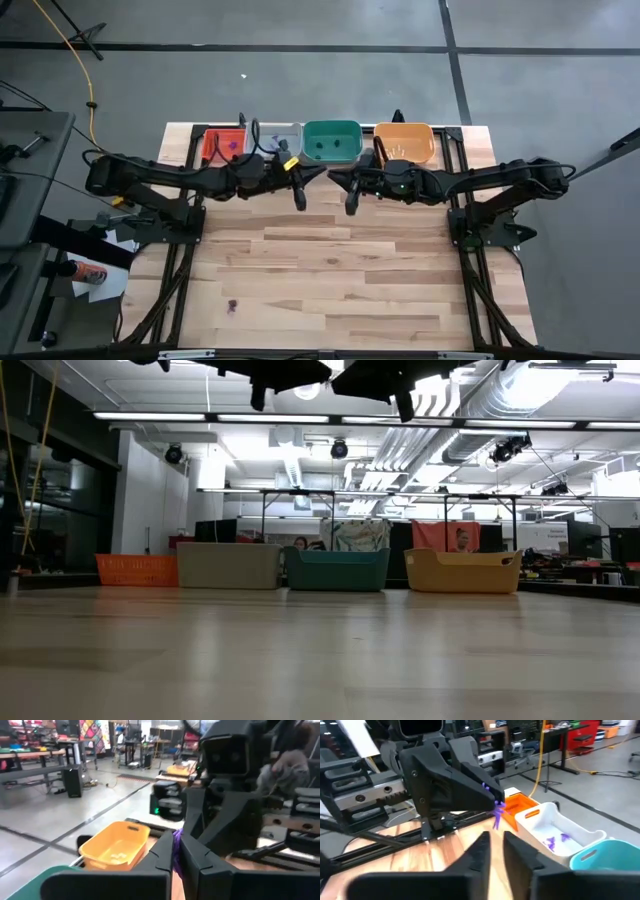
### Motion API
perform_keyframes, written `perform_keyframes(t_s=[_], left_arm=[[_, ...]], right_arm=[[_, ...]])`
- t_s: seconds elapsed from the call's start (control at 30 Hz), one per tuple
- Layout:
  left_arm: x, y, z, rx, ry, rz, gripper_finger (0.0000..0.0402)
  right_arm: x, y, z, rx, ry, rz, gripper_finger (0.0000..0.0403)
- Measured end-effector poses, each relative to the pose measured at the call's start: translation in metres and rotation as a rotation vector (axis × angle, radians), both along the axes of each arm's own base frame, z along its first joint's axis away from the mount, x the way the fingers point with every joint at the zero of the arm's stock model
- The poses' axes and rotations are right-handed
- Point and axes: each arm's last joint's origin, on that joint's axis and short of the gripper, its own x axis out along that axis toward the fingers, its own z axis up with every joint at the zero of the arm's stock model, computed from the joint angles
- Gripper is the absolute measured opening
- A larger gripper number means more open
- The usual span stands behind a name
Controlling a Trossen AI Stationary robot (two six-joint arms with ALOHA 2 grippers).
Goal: Sort Halloween decoration
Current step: Put the violet spider into the orange bin
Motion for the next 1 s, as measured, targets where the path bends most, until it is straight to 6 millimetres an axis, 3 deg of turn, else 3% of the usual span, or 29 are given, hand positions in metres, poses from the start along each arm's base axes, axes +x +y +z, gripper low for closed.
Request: perform_keyframes(t_s=[0.2, 0.43, 0.53, 0.7, 0.83, 1.0], left_arm=[[-0.024, 0.011, 0.008, 0.016, 0.111, 0.042, 0.0001], [-0.084, 0.014, 0.030, 0.056, 0.093, 0.098, 0.0001], [-0.110, 0.011, 0.029, 0.054, -0.002, 0.099, 0.0000], [-0.141, 0.001, 0.000, -0.032, -0.138, 0.058, 0.0000], [-0.151, -0.007, -0.020, -0.097, -0.207, -0.053, 0.0000], [-0.151, -0.015, -0.025, -0.119, -0.211, -0.217, 0.0000]], right_arm=[[-0.002, -0.003, -0.002, -0.017, 0.032, -0.098, 0.0134], [-0.006, -0.003, -0.009, 0.008, 0.117, -0.122, 0.0225], [-0.007, -0.003, -0.012, 0.030, 0.134, -0.127, 0.0237], [-0.006, -0.001, -0.009, 0.050, 0.108, -0.065, 0.0240], [-0.004, 0.001, -0.003, 0.057, 0.049, 0.028, 0.0240], [-0.002, 0.005, 0.004, 0.019, -0.006, 0.154, 0.0239]])
